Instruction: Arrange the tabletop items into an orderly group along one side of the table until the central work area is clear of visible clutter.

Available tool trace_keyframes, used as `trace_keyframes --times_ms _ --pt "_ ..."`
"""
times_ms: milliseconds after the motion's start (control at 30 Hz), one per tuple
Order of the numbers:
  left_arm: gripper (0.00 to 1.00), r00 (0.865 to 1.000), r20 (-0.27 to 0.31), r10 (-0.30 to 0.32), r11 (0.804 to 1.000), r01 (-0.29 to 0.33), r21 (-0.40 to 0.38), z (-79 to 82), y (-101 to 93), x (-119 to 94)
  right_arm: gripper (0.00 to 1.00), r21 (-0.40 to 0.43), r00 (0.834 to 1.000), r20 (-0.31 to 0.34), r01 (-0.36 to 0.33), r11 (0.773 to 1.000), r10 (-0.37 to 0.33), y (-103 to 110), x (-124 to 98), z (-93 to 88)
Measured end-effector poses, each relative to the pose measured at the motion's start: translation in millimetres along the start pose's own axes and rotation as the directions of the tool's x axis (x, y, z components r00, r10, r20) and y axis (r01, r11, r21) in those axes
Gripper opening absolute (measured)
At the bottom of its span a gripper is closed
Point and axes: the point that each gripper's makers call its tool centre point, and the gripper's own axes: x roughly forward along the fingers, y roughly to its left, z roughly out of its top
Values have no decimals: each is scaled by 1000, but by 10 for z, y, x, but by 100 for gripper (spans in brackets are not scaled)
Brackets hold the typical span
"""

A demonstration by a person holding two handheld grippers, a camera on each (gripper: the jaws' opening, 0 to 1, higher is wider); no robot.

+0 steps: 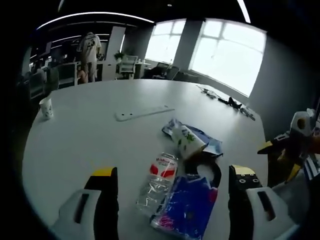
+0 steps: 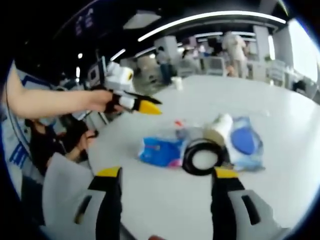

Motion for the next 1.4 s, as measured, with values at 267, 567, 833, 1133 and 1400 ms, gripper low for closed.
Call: trace_keyframes --times_ms 267,567,833,1133,1400 --pt "89 999 -44 -24 999 23 -31 -110 28 138 70 21 1000 -12 0 1000 0 22 5 -90" --pt "89 997 -72 -41 998 38 -43 -153 62 221 70 48 999 -29 15 999 -13 -23 -43 -201" --pt "87 991 -115 -61 997 55 -56 -234 77 343 69 64 999 -32 16 998 -14 -54 11 -198" --pt "86 986 -156 -65 997 57 -58 -320 107 425 69 83 1000 -28 10 997 -8 -55 79 -196" --pt "82 982 -170 -80 995 70 -67 -336 98 520 69 98 1000 -29 16 995 -13 -76 97 -219"
